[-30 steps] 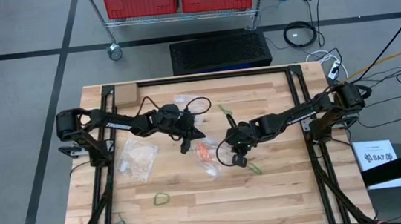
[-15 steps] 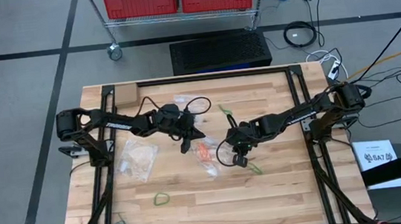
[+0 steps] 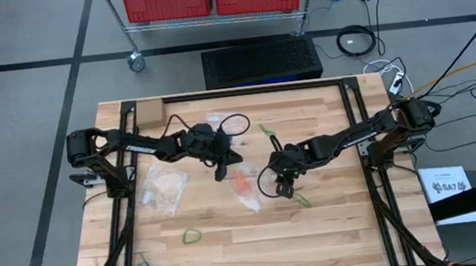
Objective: Sort rubber bands
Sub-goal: Close the right transparent zip bag
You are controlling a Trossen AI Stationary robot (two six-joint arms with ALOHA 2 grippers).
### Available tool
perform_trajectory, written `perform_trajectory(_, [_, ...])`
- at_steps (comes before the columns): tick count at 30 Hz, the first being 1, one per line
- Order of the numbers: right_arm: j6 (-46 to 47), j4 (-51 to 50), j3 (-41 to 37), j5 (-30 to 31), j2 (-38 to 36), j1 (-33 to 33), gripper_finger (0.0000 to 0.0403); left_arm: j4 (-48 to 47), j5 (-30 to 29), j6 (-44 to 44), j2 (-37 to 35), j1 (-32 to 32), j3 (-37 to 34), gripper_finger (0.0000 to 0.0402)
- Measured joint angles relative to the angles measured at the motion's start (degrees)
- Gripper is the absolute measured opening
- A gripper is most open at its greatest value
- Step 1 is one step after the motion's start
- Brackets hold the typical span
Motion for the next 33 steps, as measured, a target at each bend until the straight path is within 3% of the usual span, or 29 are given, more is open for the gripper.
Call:
perform_trajectory(5, [-1.88, 2.18, 0.00, -0.15, -0.70, 0.00, 0.0171, 0.17, 0.02, -1.29, 0.00, 0.00, 0.00, 0.0089])
perform_trajectory(9, [-3.61, 10.38, 0.00, -0.07, 1.72, -0.02, 0.0152, 0.14, -2.22, -1.53, 0.00, 0.11, 0.00, 0.0102])
perform_trajectory(16, [-5.68, 24.20, 0.04, 1.43, 9.99, -0.57, 0.0018, -6.09, -3.96, -1.06, -5.85, 2.25, 0.00, 0.0014])
perform_trajectory(19, [-4.08, 24.01, 0.04, 0.87, 12.91, -0.56, 0.0011, -9.46, -4.88, -0.11, -9.83, 3.21, -0.17, 0.0008])
perform_trajectory(27, [-3.54, 10.36, 0.22, -0.06, 11.04, -0.13, 0.0001, -8.37, -5.38, -0.61, -18.66, 3.74, -5.96, 0.0003])
perform_trajectory(33, [-6.54, -13.02, 0.02, 7.96, 5.91, -2.32, 0.0000, -8.84, -5.43, -1.63, -23.36, 3.53, -9.82, 0.0002])
